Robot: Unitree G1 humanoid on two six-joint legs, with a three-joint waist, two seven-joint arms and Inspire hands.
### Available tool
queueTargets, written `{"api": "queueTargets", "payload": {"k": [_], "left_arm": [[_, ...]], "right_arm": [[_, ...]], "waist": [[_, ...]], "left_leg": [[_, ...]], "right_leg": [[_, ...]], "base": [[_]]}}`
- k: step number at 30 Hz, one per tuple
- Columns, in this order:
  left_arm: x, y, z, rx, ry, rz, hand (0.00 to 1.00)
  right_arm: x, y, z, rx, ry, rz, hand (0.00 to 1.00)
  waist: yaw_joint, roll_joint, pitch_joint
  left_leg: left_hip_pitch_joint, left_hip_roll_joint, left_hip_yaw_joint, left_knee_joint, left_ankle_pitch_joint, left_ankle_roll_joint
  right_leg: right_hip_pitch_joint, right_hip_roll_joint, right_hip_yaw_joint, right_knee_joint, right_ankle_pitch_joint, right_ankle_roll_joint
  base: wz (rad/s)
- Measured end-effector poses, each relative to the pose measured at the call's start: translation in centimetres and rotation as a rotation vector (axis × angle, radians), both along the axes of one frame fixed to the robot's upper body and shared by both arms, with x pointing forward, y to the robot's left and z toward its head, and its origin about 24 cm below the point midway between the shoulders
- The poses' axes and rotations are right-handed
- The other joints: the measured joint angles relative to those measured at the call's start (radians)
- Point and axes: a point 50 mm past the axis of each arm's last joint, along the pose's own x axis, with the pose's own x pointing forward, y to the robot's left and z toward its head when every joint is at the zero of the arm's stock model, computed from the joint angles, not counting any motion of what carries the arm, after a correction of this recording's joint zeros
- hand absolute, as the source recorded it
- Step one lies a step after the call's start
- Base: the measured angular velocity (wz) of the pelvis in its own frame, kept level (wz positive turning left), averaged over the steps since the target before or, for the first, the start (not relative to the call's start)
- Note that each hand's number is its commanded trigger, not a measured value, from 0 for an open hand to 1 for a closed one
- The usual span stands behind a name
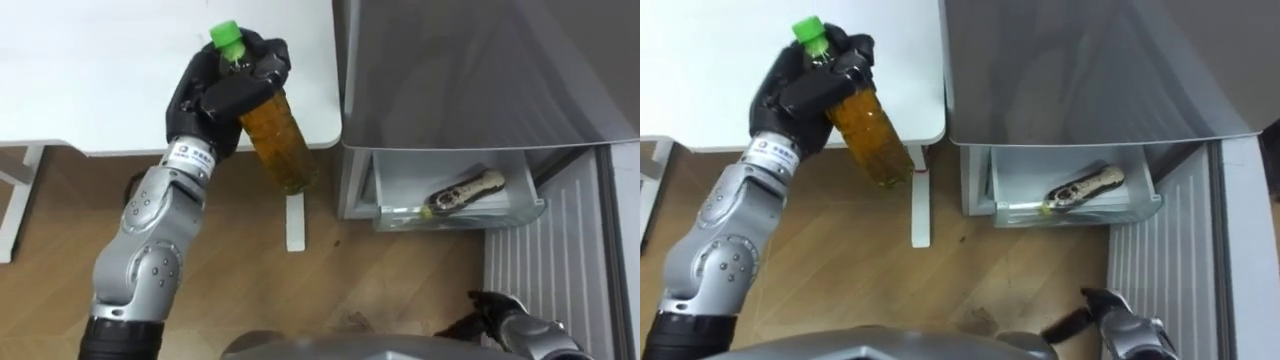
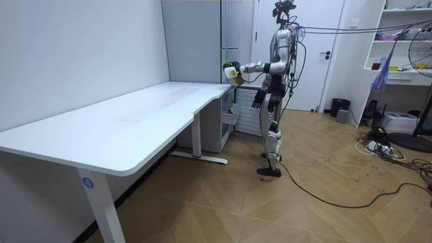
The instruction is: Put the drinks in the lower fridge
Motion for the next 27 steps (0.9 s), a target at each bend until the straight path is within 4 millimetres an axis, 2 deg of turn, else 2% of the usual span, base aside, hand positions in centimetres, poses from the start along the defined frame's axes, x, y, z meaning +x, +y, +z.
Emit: {"api": "queueTargets", "payload": {"k": [5,9,15,20,27], "left_arm": [[-0.8,-0.5,-2.2,0.006,0.097,-0.022,1.00],[-1.1,-0.4,-2.6,0.004,0.111,-0.018,1.00],[-1.2,-0.7,-2.6,0.000,0.092,-0.015,1.00],[-1.4,-0.8,-3.0,0.005,0.110,-0.021,1.00],[-1.5,-0.8,-3.4,0.067,0.098,-0.035,1.00]], "right_arm": [[1.3,2.8,0.1,0.091,-0.048,0.069,0.00],[1.7,3.6,0.3,0.138,-0.063,0.093,0.00],[3.2,4.9,1.3,0.202,-0.132,0.152,0.00],[4.8,7.0,2.6,0.336,-0.207,0.182,0.00],[5.3,8.1,3.4,0.431,-0.228,0.232,0.00]], "waist": [[0.017,-0.004,-0.0014],[0.015,-0.006,-0.0012],[0.015,-0.017,-0.0015],[0.015,-0.020,-0.0006],[0.016,-0.023,0.0014]], "left_leg": [[-0.018,-0.002,0.000,0.013,0.000,0.000],[-0.025,-0.005,0.001,0.017,0.000,0.000],[-0.027,-0.006,0.006,0.018,0.001,0.001],[-0.027,-0.006,0.004,0.019,0.001,0.001],[-0.034,-0.006,0.002,0.020,0.000,0.002]], "right_leg": [[0.001,-0.006,-0.027,0.000,-0.002,0.003],[0.000,-0.011,-0.037,0.002,-0.005,0.006],[0.000,-0.013,-0.038,0.003,-0.005,0.007],[0.000,-0.013,-0.040,0.005,-0.005,0.007],[0.001,-0.014,-0.043,0.008,-0.005,0.007]], "base": [[0.16],[0.09],[0.00],[0.00],[0.02]]}}
